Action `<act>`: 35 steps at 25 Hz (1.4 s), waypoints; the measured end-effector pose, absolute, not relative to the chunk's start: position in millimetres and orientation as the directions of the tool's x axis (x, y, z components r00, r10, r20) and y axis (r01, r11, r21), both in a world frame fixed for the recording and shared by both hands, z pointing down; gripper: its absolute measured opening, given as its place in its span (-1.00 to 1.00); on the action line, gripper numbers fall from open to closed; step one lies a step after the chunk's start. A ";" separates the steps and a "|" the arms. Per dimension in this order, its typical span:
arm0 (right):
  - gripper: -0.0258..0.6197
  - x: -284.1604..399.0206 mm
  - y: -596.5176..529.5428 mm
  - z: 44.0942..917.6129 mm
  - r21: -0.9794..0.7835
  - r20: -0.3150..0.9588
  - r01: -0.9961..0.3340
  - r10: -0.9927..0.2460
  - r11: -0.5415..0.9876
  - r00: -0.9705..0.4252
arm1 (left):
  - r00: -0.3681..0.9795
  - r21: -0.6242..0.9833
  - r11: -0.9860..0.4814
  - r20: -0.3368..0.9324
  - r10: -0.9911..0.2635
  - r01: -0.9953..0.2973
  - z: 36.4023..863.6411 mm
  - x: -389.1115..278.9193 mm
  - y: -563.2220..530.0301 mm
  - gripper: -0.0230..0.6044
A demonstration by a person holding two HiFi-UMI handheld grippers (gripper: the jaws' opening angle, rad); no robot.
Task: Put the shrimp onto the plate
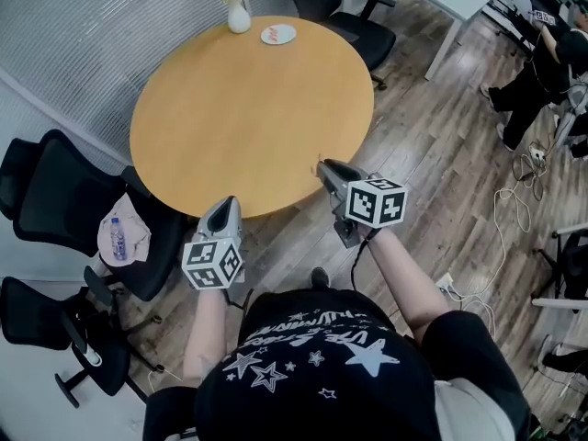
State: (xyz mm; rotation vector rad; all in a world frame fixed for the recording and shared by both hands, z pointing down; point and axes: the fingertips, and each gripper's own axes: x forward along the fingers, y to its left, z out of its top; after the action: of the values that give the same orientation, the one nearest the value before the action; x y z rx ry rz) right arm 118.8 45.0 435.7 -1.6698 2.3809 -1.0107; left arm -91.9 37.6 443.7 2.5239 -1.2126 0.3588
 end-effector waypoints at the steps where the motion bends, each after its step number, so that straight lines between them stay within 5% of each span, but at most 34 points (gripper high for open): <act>1: -0.72 125.7 41.2 436.5 -0.543 0.306 -0.815 -0.857 0.201 -0.415 | 0.605 0.166 -0.588 0.353 -0.714 -0.792 441.9 -85.7 35.3 -0.92; 35: -0.72 208.4 -223.0 420.4 -0.418 0.373 -0.904 -0.892 0.083 -0.255 | 0.676 0.205 -0.647 0.298 -0.674 -0.735 406.4 -51.7 -252.8 -0.92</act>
State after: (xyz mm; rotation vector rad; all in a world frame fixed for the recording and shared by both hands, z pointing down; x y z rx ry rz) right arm 208.4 -223.0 420.4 -1.9306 2.3273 -0.9270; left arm -51.7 -252.8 406.4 2.5833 -1.1181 0.2797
